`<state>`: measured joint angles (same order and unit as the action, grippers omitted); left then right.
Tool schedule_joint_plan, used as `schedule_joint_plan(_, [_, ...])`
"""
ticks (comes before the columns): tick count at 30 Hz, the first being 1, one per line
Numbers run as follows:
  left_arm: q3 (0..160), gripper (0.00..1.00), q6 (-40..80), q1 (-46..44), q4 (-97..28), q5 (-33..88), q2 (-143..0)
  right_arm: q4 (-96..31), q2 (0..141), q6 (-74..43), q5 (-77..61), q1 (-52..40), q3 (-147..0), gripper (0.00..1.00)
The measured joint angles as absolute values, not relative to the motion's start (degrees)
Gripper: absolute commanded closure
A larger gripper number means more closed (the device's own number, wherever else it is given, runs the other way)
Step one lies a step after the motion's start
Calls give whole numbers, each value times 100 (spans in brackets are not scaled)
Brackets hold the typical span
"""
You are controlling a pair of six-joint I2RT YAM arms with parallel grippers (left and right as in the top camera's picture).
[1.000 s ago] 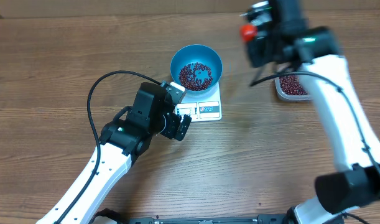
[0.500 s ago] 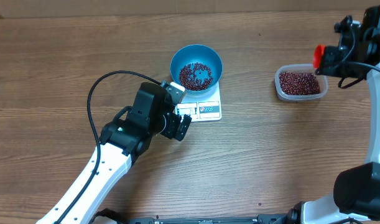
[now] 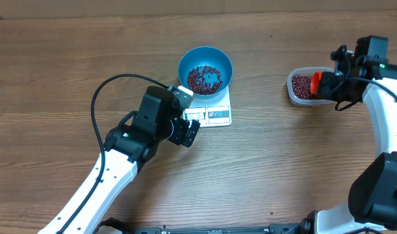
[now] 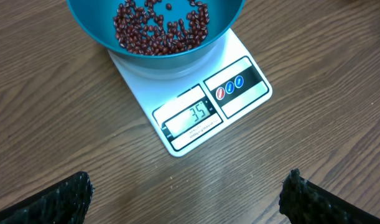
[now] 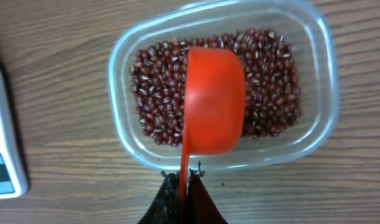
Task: Scoop item into bowl and weigh 150g on scale
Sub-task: 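Move the empty scoop back over the bean tub with right gripper, then dip the scoop into the red beans and fill it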
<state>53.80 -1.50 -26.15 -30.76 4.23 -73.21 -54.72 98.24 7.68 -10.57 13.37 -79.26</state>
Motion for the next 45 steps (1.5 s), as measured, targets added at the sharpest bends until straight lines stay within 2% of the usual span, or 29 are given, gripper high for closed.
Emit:
schedule_joint_plan(8, [5380,1,-150,-2615,-3081,423,-7321,-4672,9832,751,-919,1337,-7380,96])
schedule_joint_plan(20, [5380,0,-150,-2615,-3079,423,-7321,-4213,9832,681,257,1260,-7282,96])
schedule_joint_plan(31, [5380,0,-150,-2615,-3079,423,-7321,-4300,10326,663,991,996,-7286,96])
schedule_joint_plan(37, [5380,0,-150,-2613,-3079,423,-7321,-4335,10342,661,838,961,-7306,96])
schedule_joint_plan(45, [5380,0,-150,-2615,-3079,423,-7321,-4372,10390,663,-110,1004,-7306,96])
